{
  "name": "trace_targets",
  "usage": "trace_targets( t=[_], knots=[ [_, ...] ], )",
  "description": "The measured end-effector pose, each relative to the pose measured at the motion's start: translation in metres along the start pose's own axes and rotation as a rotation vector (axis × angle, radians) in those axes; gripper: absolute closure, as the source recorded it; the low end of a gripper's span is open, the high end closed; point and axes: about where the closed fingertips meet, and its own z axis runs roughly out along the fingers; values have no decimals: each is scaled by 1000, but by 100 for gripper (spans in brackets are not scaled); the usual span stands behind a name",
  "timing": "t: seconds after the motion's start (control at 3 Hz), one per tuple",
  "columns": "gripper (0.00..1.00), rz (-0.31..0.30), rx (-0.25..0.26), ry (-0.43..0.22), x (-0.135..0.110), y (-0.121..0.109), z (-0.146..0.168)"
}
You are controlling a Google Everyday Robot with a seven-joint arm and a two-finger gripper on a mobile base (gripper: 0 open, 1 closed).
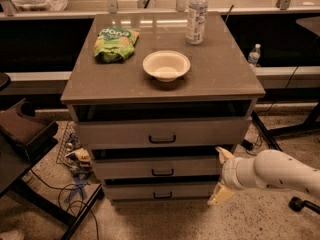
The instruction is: Open middle drawer
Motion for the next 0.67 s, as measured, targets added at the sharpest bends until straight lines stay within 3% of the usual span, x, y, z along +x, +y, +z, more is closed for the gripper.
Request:
trace_targets(
  t=[0.67],
  knots=[
    [0, -48, -78, 29, 16, -8, 65]
  ],
)
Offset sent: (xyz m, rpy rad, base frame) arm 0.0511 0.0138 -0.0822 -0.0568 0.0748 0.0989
